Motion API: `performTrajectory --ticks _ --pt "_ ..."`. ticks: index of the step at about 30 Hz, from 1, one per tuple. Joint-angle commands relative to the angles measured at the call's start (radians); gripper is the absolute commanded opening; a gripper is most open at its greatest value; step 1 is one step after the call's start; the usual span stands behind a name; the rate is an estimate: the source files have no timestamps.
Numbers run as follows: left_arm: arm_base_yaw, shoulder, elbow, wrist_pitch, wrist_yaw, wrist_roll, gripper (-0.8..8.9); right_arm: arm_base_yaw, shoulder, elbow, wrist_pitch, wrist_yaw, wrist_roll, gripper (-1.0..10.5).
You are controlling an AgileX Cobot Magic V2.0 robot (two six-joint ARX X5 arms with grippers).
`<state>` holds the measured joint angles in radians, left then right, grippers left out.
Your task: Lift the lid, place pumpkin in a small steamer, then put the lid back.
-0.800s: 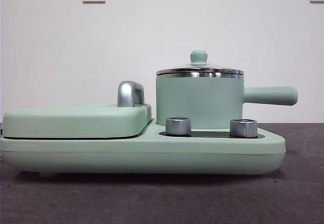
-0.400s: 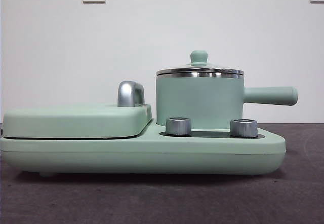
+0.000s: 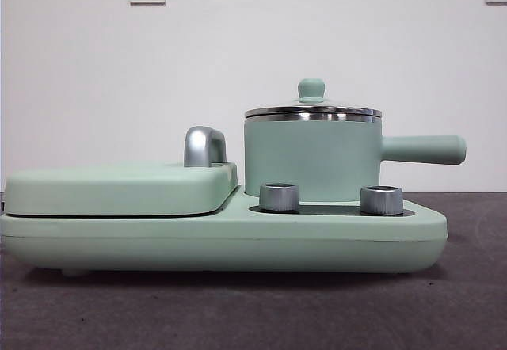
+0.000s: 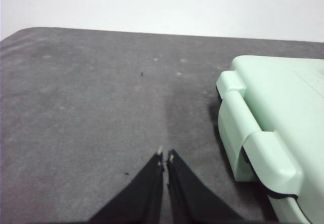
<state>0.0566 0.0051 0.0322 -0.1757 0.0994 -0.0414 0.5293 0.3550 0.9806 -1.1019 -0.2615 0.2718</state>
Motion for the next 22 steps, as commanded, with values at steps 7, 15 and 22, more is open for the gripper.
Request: performTrajectory --ticks 7,15,22 --pt "0.001 -0.002 -0.019 -0.006 -0.003 -0.001 0.19 0.005 0.002 0.008 0.010 0.000 0.008 0.2" --pt "0.001 -0.002 -0.019 -0.006 -0.003 -0.001 0.19 -0.011 -0.011 0.002 0.016 0.002 0.004 0.2" --pt "0.001 -0.002 -0.019 -0.006 -0.003 -0.001 0.19 -0.291 -0.083 -0.160 0.182 0.004 -0.027 0.2"
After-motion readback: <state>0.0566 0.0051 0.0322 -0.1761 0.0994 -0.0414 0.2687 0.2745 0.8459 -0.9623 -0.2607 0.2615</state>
